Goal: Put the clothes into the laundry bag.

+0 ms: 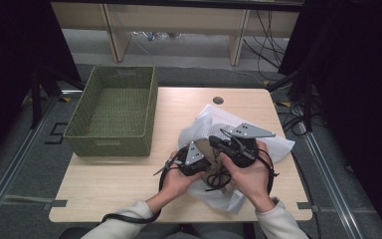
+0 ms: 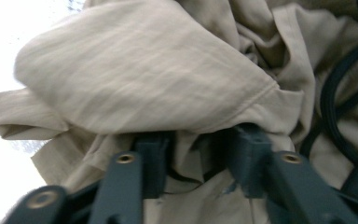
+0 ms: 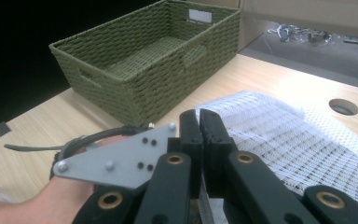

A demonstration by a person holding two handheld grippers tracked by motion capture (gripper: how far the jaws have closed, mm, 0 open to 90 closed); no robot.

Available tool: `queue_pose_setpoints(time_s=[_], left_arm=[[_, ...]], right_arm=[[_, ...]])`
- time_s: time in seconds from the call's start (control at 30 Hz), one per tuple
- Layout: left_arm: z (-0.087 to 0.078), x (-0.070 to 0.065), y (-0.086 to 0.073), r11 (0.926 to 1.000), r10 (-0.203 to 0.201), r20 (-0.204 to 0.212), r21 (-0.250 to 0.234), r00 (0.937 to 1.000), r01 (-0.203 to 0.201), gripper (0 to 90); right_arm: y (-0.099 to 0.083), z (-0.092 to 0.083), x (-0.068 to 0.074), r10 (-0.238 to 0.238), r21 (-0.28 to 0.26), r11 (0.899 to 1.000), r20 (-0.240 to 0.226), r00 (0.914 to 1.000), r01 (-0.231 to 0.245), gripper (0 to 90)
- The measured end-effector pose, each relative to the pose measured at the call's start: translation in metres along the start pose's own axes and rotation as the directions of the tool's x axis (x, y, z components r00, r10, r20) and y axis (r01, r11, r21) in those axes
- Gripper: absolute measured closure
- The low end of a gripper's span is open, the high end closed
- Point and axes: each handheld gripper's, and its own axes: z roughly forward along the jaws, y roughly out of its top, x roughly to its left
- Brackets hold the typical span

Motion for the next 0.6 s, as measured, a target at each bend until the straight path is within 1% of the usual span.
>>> queue_pose_setpoints(time_s=[0.03,0.07,0.1,0.13,0.17,0.2,0.23,0.27,0.3,0.33,0.37,0.43,0.47,0.5,0.53,0.6], left_arm=[[0.0,-0.002,-0.001,0.9997,-0.026,0.009,-0.001,0.9996,0.026,55.8],[-0.002,-0.001,-0.001,0.9998,-0.006,0.02,0.019,0.9998,0.005,53.7],[-0.004,-0.001,-0.001,0.9998,0.0,0.012,0.019,0.9999,0.0,51.8],[-0.006,0.0,-0.001,0.9996,0.019,0.013,0.018,0.9997,-0.019,50.8],[-0.008,-0.001,-0.001,0.9999,0.002,0.006,0.011,1.0,-0.002,49.3],[-0.011,-0.001,-0.001,0.9998,0.012,0.012,0.016,0.9999,-0.012,47.5],[-0.014,0.0,-0.001,0.9995,0.02,0.016,0.024,0.9997,-0.021,47.0],[-0.015,0.001,-0.001,0.9992,0.033,0.02,0.023,0.9992,-0.034,46.3],[-0.018,0.001,-0.001,0.9992,0.027,0.017,0.027,0.9995,-0.028,45.9],[-0.019,0.002,-0.001,0.9995,0.018,0.019,0.024,0.9997,-0.019,45.6],[-0.022,0.002,-0.001,0.9993,0.027,0.017,0.025,0.9995,-0.027,45.2],[-0.027,0.002,-0.001,0.9996,0.021,0.018,0.018,0.9996,-0.021,44.8],[-0.031,0.001,-0.001,0.9998,0.015,0.019,0.015,0.9997,-0.015,44.6],[-0.033,0.002,0.0,0.9995,0.027,0.019,0.013,0.9994,-0.028,44.2],[-0.037,0.001,0.0,0.9997,0.022,0.016,0.008,0.9996,-0.022,44.1],[-0.04,0.001,0.0,0.9997,0.026,0.013,0.006,0.9996,-0.026,44.2]], right_arm=[[0.0,0.0,-0.001,-0.007,-0.004,1.0,0.002,1.0,0.007,89.7],[-0.001,0.001,-0.002,-0.007,-0.009,1.0,0.006,1.0,0.007,89.7],[0.0,0.001,-0.003,-0.009,-0.004,1.0,0.002,1.0,0.009,89.7],[-0.001,0.002,-0.003,-0.003,-0.013,1.0,0.002,1.0,0.003,89.7],[-0.001,0.0,-0.003,0.009,-0.001,1.0,0.008,0.9999,-0.009,89.7],[-0.001,-0.001,-0.002,0.018,0.004,1.0,0.01,0.9998,-0.018,89.7],[-0.001,-0.001,-0.003,0.01,0.001,1.0,0.014,0.9999,-0.01,89.7],[-0.001,0.0,-0.003,0.017,-0.009,1.0,0.018,0.9997,-0.017,89.7],[-0.001,-0.001,-0.003,0.014,-0.01,1.0,0.02,0.9997,-0.014,89.7],[0.0,0.0,-0.005,-0.003,-0.01,1.0,0.008,1.0,0.003,89.7],[-0.001,0.0,-0.003,0.021,-0.006,1.0,0.011,0.9997,-0.021,89.7],[-0.001,0.0,-0.004,0.014,-0.005,1.0,0.019,0.9997,-0.014,89.7],[-0.001,-0.001,-0.003,0.023,-0.001,1.0,0.017,0.9996,-0.022,89.7],[-0.001,-0.001,-0.004,0.019,0.001,1.0,0.017,0.9997,-0.019,89.7],[-0.001,0.0,-0.004,0.023,-0.006,1.0,0.012,0.9997,-0.023,89.7],[-0.001,0.0,-0.004,0.027,0.006,1.0,0.012,0.9996,-0.027,89.7]])
